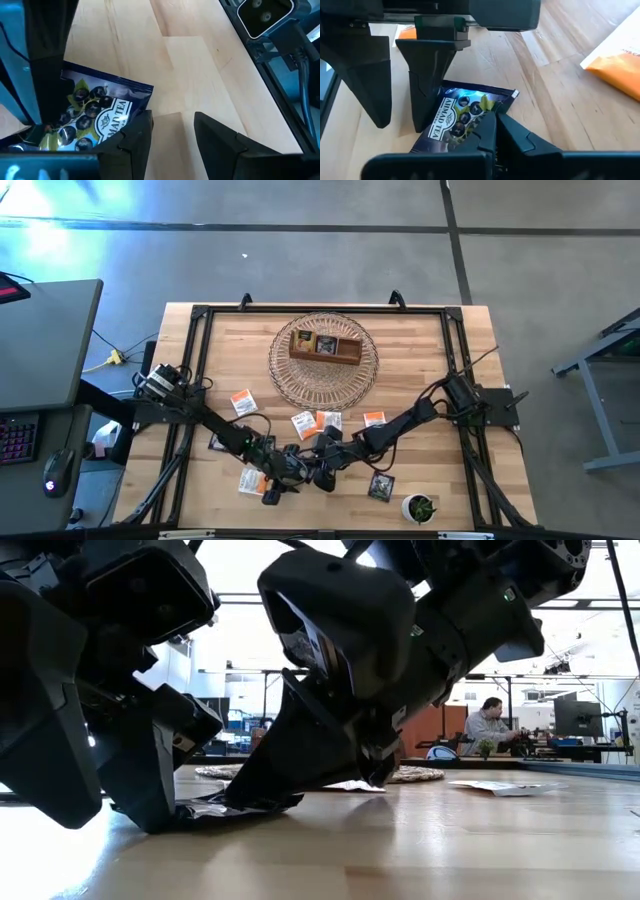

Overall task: Pick & Place Tea
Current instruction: Put the black tea bag into the middle section of the wooden organizer

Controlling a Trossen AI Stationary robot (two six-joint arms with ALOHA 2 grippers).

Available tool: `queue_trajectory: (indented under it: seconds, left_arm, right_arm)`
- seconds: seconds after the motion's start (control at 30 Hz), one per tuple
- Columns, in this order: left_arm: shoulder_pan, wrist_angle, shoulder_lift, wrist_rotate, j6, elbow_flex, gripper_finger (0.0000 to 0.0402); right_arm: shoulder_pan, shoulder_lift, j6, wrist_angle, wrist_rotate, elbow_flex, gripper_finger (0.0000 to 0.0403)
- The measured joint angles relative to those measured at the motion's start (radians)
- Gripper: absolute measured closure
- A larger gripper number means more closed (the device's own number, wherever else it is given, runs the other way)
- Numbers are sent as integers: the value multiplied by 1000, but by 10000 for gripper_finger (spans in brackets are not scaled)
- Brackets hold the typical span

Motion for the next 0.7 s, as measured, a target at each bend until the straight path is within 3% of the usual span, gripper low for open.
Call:
queue_trajectory:
  seconds: [0.23, 0.47, 0.57, 0.7]
  left_arm:
    - [1, -27, -52, 12, -7, -5, 250]
    - [-4, -228, -280, -33, -87, -5, 250]
    - [-7, -349, -387, -78, -100, -5, 250]
    - [-7, -485, -531, -173, -140, -5, 250]
  right_arm:
    - [0, -7, -44, 20, 3, -1, 399]
    - [-12, -127, -150, -154, 70, -2, 400]
    - [-31, -212, -244, -266, 175, 0, 400]
    - [-62, -309, -506, -316, 494, 0, 400]
